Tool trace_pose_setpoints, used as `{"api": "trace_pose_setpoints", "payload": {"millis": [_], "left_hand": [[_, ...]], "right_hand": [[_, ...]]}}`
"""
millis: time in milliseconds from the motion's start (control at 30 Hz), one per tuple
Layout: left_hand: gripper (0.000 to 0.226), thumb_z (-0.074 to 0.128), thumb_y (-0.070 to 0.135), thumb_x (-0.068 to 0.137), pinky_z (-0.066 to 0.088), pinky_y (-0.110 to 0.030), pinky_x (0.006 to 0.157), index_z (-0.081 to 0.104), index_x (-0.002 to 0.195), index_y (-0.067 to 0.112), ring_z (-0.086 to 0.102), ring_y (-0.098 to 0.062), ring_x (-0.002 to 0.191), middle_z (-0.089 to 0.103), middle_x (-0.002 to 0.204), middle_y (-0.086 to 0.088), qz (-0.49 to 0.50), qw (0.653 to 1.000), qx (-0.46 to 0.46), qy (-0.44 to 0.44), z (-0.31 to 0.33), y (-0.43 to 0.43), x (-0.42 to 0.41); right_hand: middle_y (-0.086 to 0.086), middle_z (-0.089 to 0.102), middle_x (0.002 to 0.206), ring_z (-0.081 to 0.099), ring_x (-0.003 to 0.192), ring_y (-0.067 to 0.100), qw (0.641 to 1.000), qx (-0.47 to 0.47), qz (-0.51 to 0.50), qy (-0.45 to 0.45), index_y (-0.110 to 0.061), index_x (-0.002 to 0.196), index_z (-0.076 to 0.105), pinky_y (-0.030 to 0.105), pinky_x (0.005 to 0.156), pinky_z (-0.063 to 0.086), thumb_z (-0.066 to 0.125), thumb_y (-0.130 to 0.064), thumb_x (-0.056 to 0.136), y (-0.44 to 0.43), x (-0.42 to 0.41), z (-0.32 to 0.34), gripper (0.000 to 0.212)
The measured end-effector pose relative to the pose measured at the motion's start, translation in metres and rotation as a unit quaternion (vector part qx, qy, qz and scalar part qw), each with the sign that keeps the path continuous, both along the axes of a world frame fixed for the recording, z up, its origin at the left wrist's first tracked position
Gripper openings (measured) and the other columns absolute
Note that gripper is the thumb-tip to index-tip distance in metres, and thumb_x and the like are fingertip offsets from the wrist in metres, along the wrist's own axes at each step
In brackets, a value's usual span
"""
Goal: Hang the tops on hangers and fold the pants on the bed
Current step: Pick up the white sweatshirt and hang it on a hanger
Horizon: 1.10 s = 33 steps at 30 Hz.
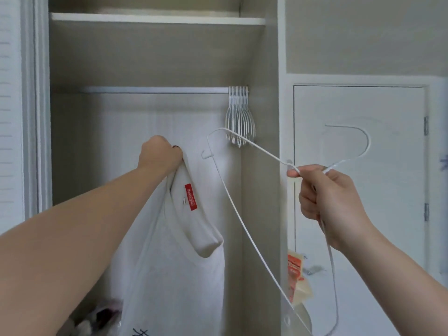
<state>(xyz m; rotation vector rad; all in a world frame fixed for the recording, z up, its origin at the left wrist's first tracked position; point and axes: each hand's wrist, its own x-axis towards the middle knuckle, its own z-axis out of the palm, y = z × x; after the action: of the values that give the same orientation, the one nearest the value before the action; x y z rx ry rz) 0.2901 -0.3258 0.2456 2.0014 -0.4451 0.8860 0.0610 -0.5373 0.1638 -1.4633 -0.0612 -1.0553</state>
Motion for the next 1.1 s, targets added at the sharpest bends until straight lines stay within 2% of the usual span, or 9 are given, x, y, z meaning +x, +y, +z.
{"api": "trace_pose_setpoints", "payload": {"millis": [133,267,333,467,567,733,833,967,1100], "left_hand": [[0.015,0.051,0.009,0.088,0.047,-0.033,0.060,0.048,0.073,0.010,0.049,-0.023,0.061,0.048,0.066,-0.008,-0.044,0.997,-0.026,0.064,-0.029,-0.031,-0.049],[0.022,0.048,0.005,0.088,0.032,-0.028,0.053,0.040,0.070,0.013,0.038,-0.019,0.059,0.040,0.066,-0.005,-0.081,0.991,0.013,0.108,-0.068,-0.061,-0.099],[0.026,0.046,0.003,0.086,0.034,-0.028,0.054,0.035,0.067,0.014,0.038,-0.021,0.060,0.038,0.066,-0.005,-0.101,0.986,0.022,0.133,-0.090,-0.074,-0.124],[0.022,0.045,0.000,0.086,0.046,-0.030,0.050,0.042,0.068,0.012,0.049,-0.023,0.060,0.048,0.070,-0.008,-0.127,0.974,0.069,0.174,-0.131,-0.094,-0.174],[0.015,0.045,0.001,0.086,0.059,-0.042,0.060,0.050,0.076,0.010,0.059,-0.027,0.070,0.057,0.082,-0.009,-0.135,0.968,0.135,0.163,-0.161,-0.104,-0.205],[0.018,0.048,0.006,0.091,0.043,-0.032,0.060,0.049,0.075,0.014,0.051,-0.019,0.072,0.054,0.080,-0.003,-0.147,0.951,0.236,0.133,-0.209,-0.125,-0.252],[0.010,0.050,0.006,0.089,0.045,-0.037,0.065,0.055,0.081,0.010,0.054,-0.024,0.077,0.058,0.084,-0.007,-0.157,0.944,0.256,0.136,-0.232,-0.132,-0.272],[0.012,0.052,-0.001,0.082,0.053,-0.046,0.059,0.061,0.075,-0.002,0.065,-0.038,0.066,0.065,0.073,-0.023,-0.173,0.925,0.288,0.176,-0.258,-0.140,-0.299],[0.020,0.056,0.004,0.088,0.052,-0.033,0.055,0.064,0.070,0.006,0.061,-0.026,0.054,0.059,0.058,-0.009,-0.194,0.904,0.319,0.207,-0.280,-0.150,-0.324]], "right_hand": [[-0.003,0.023,0.052,0.019,0.043,0.014,1.000,0.003,-0.005,0.007,-0.012,0.079,0.072,0.017,0.041,0.020,0.047,-0.006,0.100,-0.013,-0.070,-0.045,0.033],[-0.002,0.024,0.049,0.020,0.045,0.016,0.998,-0.033,-0.017,0.049,-0.017,0.079,0.075,0.018,0.041,0.021,0.047,-0.007,0.100,-0.027,-0.132,-0.090,0.037],[0.000,0.022,0.050,0.018,0.048,0.018,0.996,-0.051,-0.019,0.069,-0.021,0.081,0.076,0.020,0.043,0.018,0.047,-0.008,0.100,-0.034,-0.159,-0.112,0.037],[0.019,0.025,0.056,0.018,0.054,0.026,0.988,-0.088,-0.048,0.116,-0.027,0.083,0.076,0.030,0.048,0.015,0.050,-0.012,0.101,-0.048,-0.206,-0.151,0.035],[0.036,0.040,0.069,0.021,0.054,0.032,0.980,-0.100,-0.074,0.155,-0.031,0.068,0.073,0.036,0.050,0.014,0.052,-0.012,0.100,-0.055,-0.236,-0.172,0.043],[-0.017,0.055,0.057,0.026,0.049,0.022,0.966,-0.099,-0.101,0.216,-0.009,0.073,0.072,0.030,0.047,0.021,0.053,-0.015,0.100,-0.066,-0.279,-0.205,0.034],[-0.017,0.050,0.051,0.025,0.048,0.020,0.962,-0.083,-0.107,0.239,-0.009,0.079,0.072,0.029,0.048,0.020,0.052,-0.013,0.101,-0.069,-0.309,-0.220,0.030],[-0.022,0.054,0.050,0.022,0.045,0.019,0.954,-0.070,-0.123,0.264,0.019,0.082,0.062,0.027,0.044,0.018,0.051,-0.006,0.100,-0.065,-0.345,-0.240,0.032],[-0.017,0.049,0.046,0.021,0.043,0.014,0.943,-0.075,-0.134,0.297,-0.002,0.083,0.072,0.023,0.042,0.016,0.052,-0.007,0.100,-0.057,-0.362,-0.260,0.027]]}}
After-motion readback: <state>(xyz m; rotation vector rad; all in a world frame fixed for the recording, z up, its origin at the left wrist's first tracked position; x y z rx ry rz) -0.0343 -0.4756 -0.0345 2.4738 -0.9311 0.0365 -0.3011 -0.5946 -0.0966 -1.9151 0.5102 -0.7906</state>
